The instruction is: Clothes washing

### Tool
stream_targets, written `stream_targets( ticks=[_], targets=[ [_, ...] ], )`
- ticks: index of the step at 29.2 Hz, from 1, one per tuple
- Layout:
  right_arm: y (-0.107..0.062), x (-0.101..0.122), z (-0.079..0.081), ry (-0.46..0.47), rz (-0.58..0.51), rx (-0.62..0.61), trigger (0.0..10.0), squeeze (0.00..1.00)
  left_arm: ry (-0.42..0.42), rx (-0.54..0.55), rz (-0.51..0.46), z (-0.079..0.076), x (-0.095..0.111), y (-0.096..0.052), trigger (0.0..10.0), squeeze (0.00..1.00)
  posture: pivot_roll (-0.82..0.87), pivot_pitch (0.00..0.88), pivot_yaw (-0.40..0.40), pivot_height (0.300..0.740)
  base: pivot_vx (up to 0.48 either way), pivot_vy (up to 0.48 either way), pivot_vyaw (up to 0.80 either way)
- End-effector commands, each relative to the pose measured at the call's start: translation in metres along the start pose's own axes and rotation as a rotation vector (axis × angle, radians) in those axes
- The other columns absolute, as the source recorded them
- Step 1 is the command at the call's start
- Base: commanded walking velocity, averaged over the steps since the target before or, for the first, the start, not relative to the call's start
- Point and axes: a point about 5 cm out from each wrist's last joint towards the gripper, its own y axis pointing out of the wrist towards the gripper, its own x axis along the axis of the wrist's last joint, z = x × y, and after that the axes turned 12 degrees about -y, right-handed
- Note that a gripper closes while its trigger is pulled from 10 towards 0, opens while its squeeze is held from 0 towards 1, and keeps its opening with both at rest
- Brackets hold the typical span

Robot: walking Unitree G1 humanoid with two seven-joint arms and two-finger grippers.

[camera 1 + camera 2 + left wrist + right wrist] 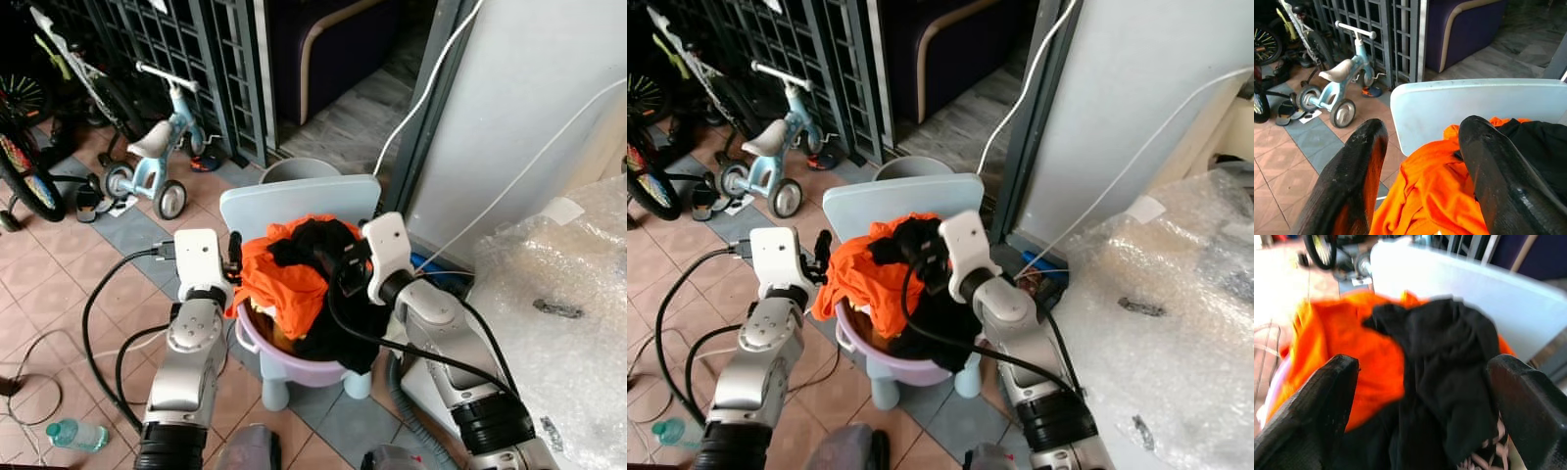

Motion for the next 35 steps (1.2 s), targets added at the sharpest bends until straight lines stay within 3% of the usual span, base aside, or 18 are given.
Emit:
stream_targets(
  ticks=[1,7,14,17,22,24,28,29,30,31,35],
  targets=[
    [0.006,0.007,-0.003,0.003,-0.013,-0.042,10.0,0.00,0.008,0.037,0.013,0.008,-0.001,-0.005,10.0,0.00,0.05,0.108,0.010,0.740,0.000,0.000,0.80],
    [0.016,-0.011,-0.009,0.021,0.110,-0.111,10.0,0.00,-0.007,0.070,0.032,0.016,-0.002,-0.012,10.0,0.00,0.09,0.115,0.006,0.740,0.000,0.000,0.80],
    [0.029,-0.019,-0.024,0.020,0.191,-0.206,10.0,0.00,-0.016,0.074,0.050,0.019,-0.001,-0.020,10.0,0.00,0.12,0.122,0.000,0.740,0.000,0.000,0.00],
    [0.029,-0.027,-0.047,-0.035,0.273,-0.358,10.0,0.00,-0.017,0.078,0.057,0.020,-0.001,-0.022,10.0,0.00,0.14,0.127,-0.010,0.740,0.000,0.000,0.00],
    [0.023,-0.040,-0.067,0.003,0.341,-0.500,10.0,0.00,-0.010,0.081,0.074,0.020,-0.002,-0.024,10.0,0.00,0.14,0.135,-0.005,0.740,0.000,0.000,0.00],
    [0.022,-0.044,-0.068,0.009,0.370,-0.505,10.0,0.00,-0.008,0.078,0.084,0.020,-0.002,-0.025,10.0,0.00,0.14,0.141,-0.003,0.740,0.000,0.000,0.00],
    [0.024,-0.056,-0.055,0.142,0.415,-0.423,10.0,0.00,-0.007,0.064,0.102,0.017,-0.004,-0.028,10.0,0.00,0.14,0.164,-0.003,0.740,0.000,0.000,0.00],
    [0.026,-0.060,-0.045,0.228,0.424,-0.368,0.0,0.00,-0.009,0.063,0.109,0.016,-0.004,-0.029,10.0,0.00,0.14,0.177,-0.005,0.740,0.000,0.000,0.00],
    [0.026,-0.060,-0.045,0.228,0.424,-0.368,0.0,0.00,-0.009,0.063,0.109,0.016,-0.004,-0.029,10.0,0.00,0.14,0.177,-0.005,0.740,0.000,0.000,0.00],
    [0.029,-0.059,-0.039,0.288,0.405,-0.342,0.0,0.00,-0.011,0.063,0.113,0.016,-0.003,-0.029,10.0,0.00,0.14,0.186,-0.008,0.740,0.000,0.000,0.00],
    [0.034,-0.052,-0.035,0.307,0.349,-0.306,0.0,0.00,-0.017,0.081,0.120,0.019,-0.003,-0.031,10.0,0.00,0.14,0.192,-0.012,0.740,0.000,0.000,0.00]
  ],
)
